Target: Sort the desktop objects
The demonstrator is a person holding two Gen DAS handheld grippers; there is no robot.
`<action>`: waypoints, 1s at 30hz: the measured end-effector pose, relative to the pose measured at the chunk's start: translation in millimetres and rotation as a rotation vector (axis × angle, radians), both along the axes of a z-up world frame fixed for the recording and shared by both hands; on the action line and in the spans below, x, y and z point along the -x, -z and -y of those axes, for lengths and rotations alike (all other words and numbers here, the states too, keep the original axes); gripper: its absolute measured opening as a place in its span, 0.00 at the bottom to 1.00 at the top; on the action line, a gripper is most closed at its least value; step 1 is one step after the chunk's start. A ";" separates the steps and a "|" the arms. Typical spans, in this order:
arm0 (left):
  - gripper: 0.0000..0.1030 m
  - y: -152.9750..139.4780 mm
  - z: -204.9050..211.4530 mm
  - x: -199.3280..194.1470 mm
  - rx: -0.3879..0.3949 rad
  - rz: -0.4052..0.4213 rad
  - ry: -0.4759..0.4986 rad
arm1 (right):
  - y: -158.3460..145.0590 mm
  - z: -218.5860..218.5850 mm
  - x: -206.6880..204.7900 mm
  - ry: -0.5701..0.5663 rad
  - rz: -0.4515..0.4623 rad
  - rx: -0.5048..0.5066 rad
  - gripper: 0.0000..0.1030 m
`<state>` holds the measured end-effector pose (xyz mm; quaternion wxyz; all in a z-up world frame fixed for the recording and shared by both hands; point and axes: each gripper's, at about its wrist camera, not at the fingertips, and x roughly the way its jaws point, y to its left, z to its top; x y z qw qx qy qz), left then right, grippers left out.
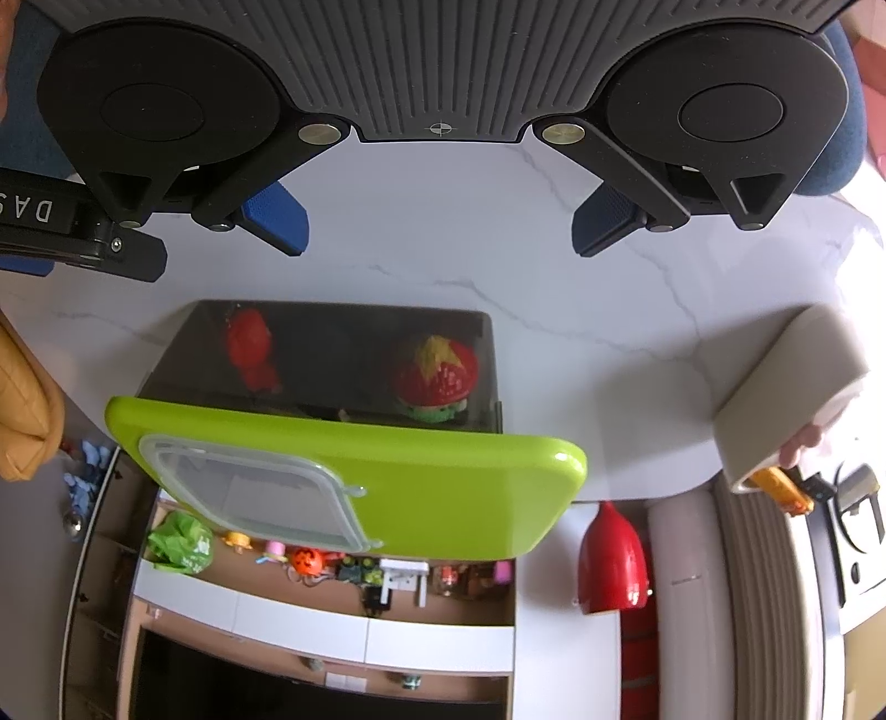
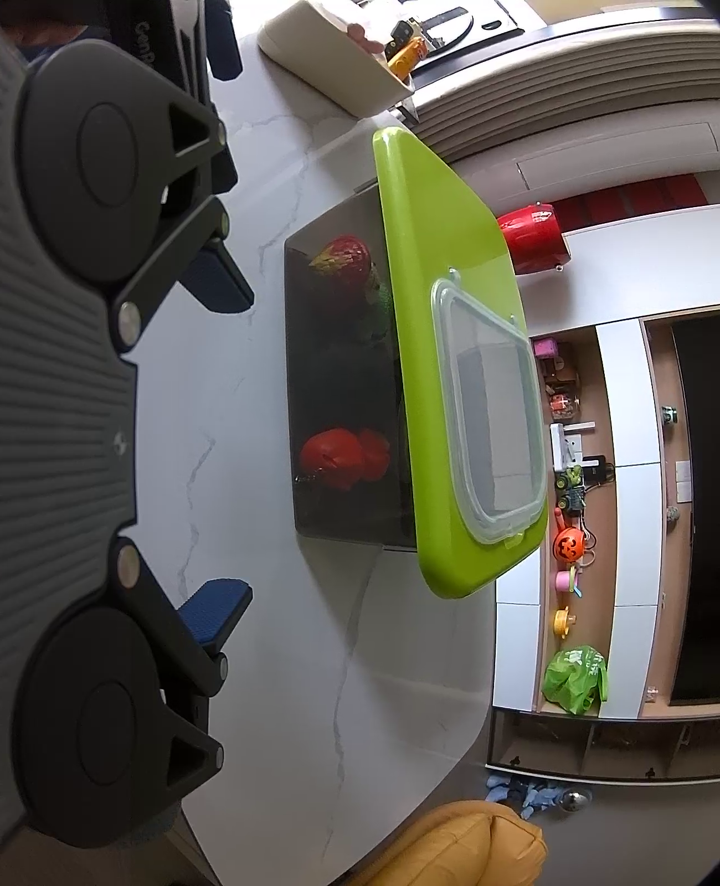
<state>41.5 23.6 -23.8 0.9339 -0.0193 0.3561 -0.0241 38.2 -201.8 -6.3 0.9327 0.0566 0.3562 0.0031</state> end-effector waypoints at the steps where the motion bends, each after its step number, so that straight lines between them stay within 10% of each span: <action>1: 1.00 0.0 -0.3 -0.5 0.001 -0.001 0.000 | 0.3 -0.1 -0.3 0.001 -0.001 0.000 1.00; 30: 1.00 0.0 3.5 0.9 -0.073 0.025 -0.049 | 4.3 -4.0 0.0 -0.004 -0.005 0.018 1.00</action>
